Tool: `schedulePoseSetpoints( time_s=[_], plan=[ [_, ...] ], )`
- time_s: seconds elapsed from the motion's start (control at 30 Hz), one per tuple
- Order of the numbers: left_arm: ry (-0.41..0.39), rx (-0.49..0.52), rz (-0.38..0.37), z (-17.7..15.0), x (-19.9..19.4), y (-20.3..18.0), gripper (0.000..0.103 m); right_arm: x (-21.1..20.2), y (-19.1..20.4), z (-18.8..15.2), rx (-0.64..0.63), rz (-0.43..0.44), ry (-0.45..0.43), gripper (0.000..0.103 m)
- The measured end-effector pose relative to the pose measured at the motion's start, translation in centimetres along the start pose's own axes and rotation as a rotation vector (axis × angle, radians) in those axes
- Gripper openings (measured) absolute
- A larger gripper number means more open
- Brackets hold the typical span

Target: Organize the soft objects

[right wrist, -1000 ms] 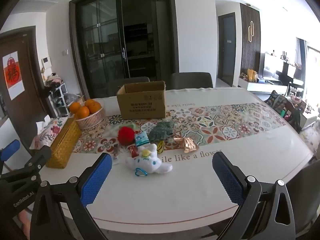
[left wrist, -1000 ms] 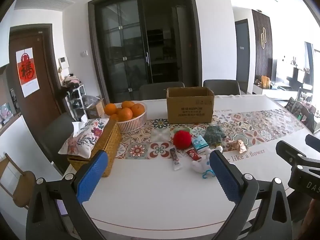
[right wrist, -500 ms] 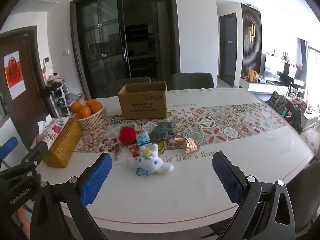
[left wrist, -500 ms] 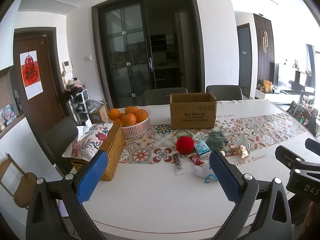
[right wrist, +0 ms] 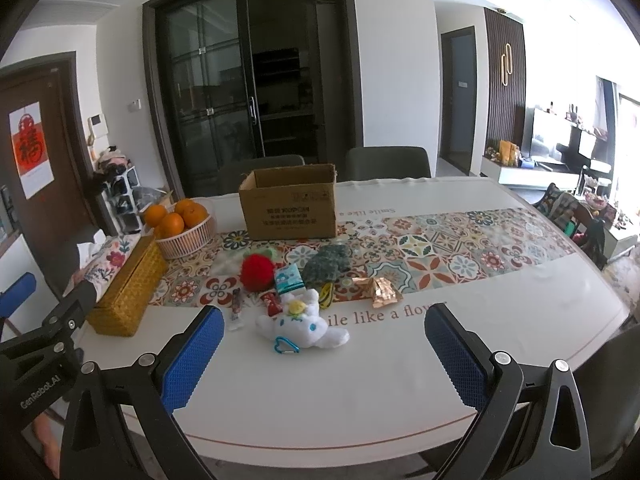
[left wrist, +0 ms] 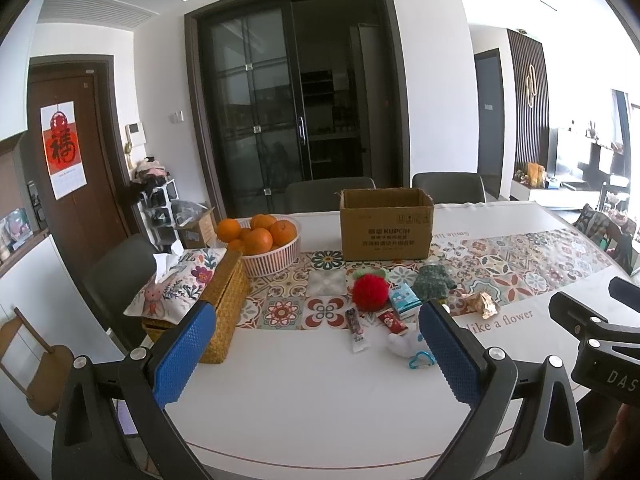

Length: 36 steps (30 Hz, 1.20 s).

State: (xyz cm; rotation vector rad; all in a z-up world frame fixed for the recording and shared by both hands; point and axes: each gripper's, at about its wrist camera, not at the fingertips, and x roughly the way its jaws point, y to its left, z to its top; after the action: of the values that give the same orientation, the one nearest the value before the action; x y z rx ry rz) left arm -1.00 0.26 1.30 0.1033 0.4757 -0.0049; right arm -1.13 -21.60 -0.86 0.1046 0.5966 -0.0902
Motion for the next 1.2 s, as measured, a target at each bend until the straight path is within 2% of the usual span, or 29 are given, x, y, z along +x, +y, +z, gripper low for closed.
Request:
schedulePoseSetpoints(
  time_s=[1.2],
  plan=[
    [-0.002, -0.001, -0.001, 0.23, -0.03, 0.06, 0.103, 0.18, -0.04, 0.19, 0.004, 0.005, 0.003, 0.102]
  ],
)
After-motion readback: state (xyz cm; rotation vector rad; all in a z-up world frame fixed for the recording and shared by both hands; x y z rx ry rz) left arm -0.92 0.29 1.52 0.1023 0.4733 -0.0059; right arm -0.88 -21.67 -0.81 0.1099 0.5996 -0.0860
